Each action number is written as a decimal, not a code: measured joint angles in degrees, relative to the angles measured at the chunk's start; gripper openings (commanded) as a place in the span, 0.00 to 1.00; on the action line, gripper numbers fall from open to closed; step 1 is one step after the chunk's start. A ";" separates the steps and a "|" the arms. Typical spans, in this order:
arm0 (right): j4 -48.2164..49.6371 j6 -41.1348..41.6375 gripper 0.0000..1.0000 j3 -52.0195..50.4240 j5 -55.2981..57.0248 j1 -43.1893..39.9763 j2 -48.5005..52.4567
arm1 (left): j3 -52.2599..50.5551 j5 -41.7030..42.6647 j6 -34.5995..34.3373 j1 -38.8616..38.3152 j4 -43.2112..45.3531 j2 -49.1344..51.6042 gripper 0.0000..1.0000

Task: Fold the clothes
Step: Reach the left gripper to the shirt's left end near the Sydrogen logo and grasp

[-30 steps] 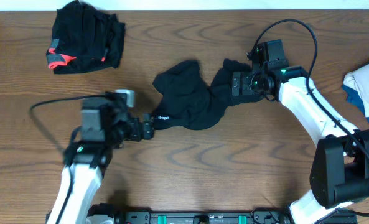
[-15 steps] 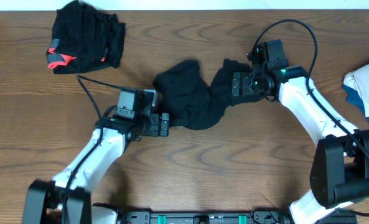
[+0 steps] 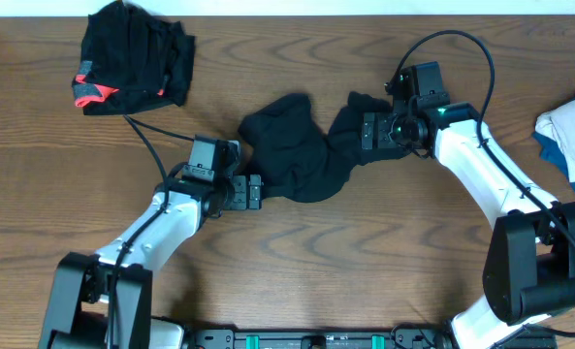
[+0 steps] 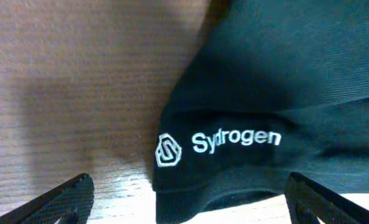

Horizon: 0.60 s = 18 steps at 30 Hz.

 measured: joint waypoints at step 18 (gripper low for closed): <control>0.44 0.00 0.99 0.00 0.17 -0.22 0.00 | 0.00 2.23 -1.95 -0.04 0.92 1.46 0.32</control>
